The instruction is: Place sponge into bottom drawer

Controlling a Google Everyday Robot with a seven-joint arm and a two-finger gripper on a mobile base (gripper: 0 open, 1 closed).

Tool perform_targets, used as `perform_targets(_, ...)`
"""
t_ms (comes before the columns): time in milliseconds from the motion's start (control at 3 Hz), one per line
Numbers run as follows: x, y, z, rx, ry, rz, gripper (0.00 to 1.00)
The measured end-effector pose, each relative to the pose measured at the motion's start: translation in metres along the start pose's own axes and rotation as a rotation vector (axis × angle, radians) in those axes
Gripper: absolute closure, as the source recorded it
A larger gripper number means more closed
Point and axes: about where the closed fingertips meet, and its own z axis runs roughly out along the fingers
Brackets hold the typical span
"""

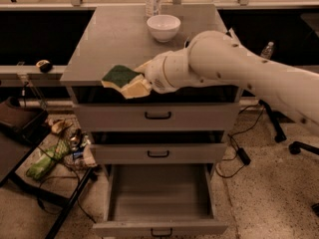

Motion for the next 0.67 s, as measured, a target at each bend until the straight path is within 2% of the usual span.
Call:
perform_targets(333,0.055,0.049,-0.030,0.001,0.032,0.008,1.00)
perform_targets(667,0.091,0.072,-0.032,0.005,0.070,0.054,1.00)
